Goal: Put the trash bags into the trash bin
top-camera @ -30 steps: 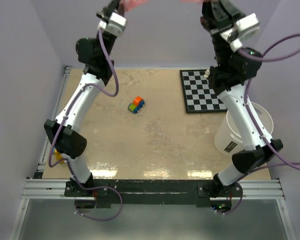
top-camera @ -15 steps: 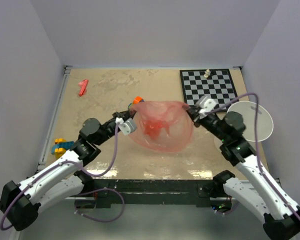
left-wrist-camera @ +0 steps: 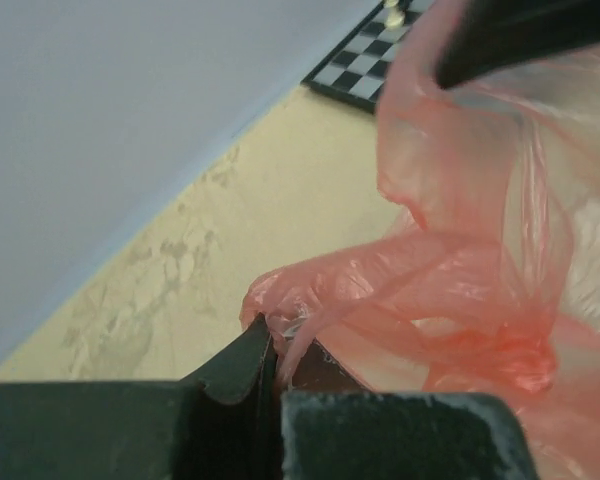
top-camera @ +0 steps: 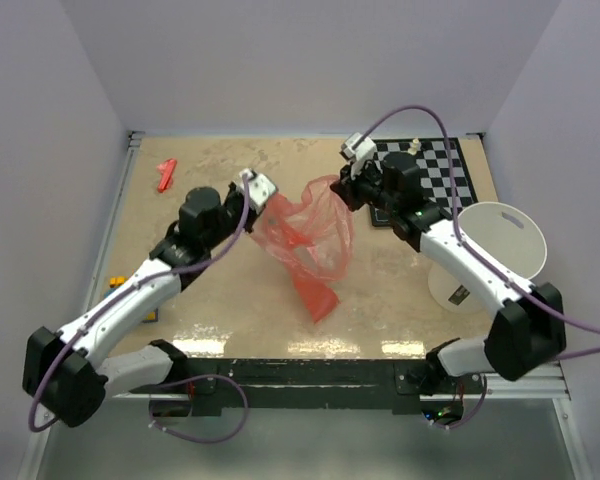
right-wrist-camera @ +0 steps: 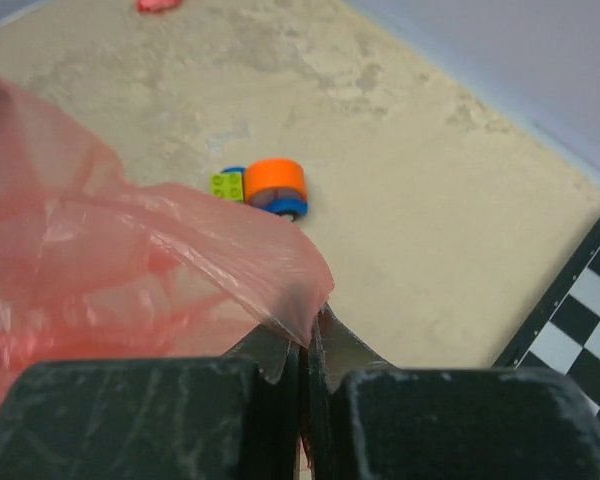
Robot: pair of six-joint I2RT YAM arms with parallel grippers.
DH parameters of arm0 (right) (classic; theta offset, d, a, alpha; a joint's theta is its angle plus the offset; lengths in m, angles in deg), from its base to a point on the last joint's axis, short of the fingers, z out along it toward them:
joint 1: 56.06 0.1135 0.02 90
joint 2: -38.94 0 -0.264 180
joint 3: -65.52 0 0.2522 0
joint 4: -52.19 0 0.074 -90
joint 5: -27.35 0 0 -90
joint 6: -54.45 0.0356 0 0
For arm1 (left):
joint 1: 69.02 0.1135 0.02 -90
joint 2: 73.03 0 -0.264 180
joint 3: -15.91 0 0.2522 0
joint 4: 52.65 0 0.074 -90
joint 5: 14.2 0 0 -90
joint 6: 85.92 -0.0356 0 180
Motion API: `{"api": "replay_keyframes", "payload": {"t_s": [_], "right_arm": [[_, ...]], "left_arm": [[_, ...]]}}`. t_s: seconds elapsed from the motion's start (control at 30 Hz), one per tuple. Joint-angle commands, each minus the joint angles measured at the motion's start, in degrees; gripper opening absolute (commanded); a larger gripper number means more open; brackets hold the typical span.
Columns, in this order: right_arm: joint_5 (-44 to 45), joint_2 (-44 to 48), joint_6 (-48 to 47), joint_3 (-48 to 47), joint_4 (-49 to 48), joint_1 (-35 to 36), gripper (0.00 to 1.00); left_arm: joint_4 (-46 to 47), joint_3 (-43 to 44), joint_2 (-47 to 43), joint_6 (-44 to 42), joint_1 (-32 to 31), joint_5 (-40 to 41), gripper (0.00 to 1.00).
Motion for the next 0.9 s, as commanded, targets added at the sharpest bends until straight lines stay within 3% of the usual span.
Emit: {"api": "replay_keyframes", "payload": {"t_s": [0.0,0.1,0.2,0.3,0.37,0.4,0.47,0.53,0.63,0.73,0.83,0.87], "right_arm": [[5.4,-9.5,-0.5,-11.5,-3.8,-1.7,0.0],[6.6,-23.4,-0.5,-29.6,1.1,-5.3,0.0],[5.5,-35.8,0.4,-56.8,7.7,-7.8,0.0],[4.7,-42.0,1.9,-79.3,4.7,-8.4,0.0],[2.0,-41.6,4.1,-87.7,-2.8,-8.4,0.0],[0.6,-38.5,5.6,-86.8,-10.0,-8.3,0.0],[1.2,-29.3,9.2,-72.5,-28.9,-7.9,0.0],[2.9,-21.7,7.0,-60.5,-45.2,-6.1,0.0],[1.3,-17.7,-1.6,-56.6,-48.8,-2.4,0.0],[2.7,-14.6,-5.5,-44.2,-53.2,-1.7,0.0],[5.4,-12.7,-11.6,-26.5,-52.7,-1.7,0.0],[6.7,-11.1,-14.2,-18.1,-48.3,-1.7,0.0]], "left_arm": [[-9.3,17.9,15.0,15.5,12.2,-3.9,0.0],[-16.0,34.6,27.3,15.9,15.9,-10.5,0.0],[-17.0,52.1,35.7,15.5,16.8,-13.0,0.0],[-10.0,66.3,40.1,13.5,16.8,-9.9,0.0],[3.5,72.7,40.5,12.4,16.8,-9.2,0.0],[10.3,73.2,39.9,12.2,16.7,-9.2,0.0],[25.1,72.9,38.3,9.3,14.7,-8.7,0.0],[30.6,78.2,40.2,1.0,10.5,-8.0,0.0],[36.9,78.9,41.8,-8.1,6.1,-11.1,0.0],[45.6,66.1,39.8,-16.5,3.1,-13.3,0.0],[53.4,42.5,35.6,-23.0,1.4,-14.7,0.0],[55.9,33.6,33.5,-24.6,0.5,-14.3,0.0]]}}
